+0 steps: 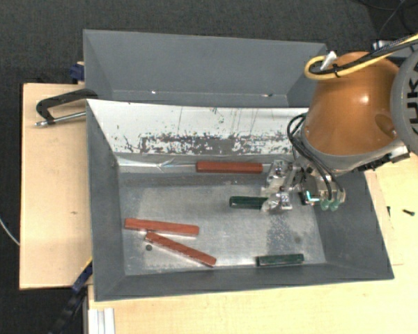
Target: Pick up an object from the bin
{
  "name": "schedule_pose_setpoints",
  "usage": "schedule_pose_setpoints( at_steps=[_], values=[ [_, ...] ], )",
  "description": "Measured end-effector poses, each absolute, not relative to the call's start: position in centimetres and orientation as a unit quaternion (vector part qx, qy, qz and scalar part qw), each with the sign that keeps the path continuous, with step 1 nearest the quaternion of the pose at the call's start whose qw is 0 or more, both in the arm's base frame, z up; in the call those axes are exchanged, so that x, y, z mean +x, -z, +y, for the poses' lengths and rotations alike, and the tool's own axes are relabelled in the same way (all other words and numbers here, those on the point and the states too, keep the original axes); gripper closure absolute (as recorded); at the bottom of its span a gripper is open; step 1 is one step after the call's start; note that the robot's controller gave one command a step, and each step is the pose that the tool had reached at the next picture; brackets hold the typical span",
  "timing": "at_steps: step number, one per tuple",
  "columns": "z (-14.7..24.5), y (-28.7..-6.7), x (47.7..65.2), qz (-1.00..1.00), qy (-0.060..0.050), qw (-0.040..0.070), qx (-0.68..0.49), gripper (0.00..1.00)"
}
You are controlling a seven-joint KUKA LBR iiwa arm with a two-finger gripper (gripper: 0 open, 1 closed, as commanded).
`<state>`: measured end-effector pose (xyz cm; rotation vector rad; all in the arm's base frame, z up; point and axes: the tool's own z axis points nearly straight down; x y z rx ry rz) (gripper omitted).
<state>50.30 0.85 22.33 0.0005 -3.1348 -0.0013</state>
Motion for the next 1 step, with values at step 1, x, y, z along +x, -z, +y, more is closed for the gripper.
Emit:
schedule_pose_setpoints(
  at_steps=[1],
  values=[
    [0.84, -22.67, 50.46, -1.0, 0.001, -0.001, 0.0, 1.0]
  ],
)
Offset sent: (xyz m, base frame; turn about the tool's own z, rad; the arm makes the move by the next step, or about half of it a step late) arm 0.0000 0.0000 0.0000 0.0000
